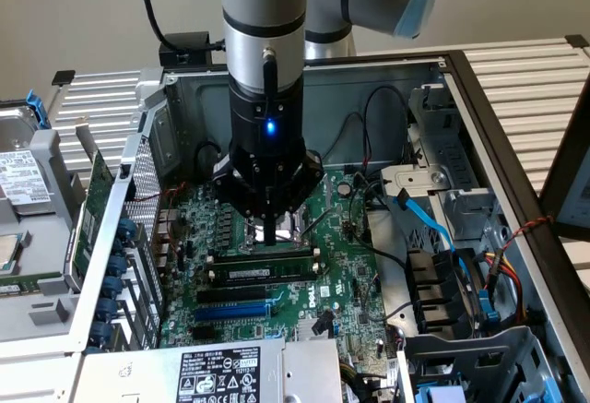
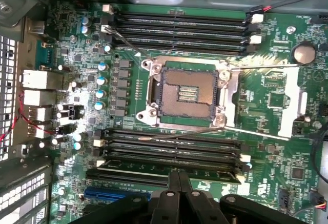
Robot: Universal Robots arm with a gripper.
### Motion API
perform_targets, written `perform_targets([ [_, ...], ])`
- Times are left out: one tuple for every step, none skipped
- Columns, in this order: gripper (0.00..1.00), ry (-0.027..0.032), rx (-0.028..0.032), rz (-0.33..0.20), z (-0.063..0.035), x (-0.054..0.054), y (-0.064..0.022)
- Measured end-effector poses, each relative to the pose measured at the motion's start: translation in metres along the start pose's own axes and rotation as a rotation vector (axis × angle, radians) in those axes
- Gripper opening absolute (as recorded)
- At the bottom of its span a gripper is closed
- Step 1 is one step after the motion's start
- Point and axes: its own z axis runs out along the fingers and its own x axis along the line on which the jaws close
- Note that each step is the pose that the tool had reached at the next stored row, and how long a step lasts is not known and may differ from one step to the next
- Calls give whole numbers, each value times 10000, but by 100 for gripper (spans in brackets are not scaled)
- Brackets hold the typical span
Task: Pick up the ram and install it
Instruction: 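Press down the ram until it locks into place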
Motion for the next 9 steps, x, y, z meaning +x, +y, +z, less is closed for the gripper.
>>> perform_targets([
  [10,1,2,0,-3,-12,-1],
  [10,1,2,0,-3,-12,-1],
  [10,4,1,0,-3,-12,-1],
  [10,6,1,1,-3,-12,-1],
  [10,9,0,1,-3,-12,-1],
  [10,15,0,0,-3,-13,-1],
  [10,21,0,0,-3,-13,-1],
  [10,24,-1,0,-3,-13,-1],
  [10,27,-1,-1,-3,-13,-1],
])
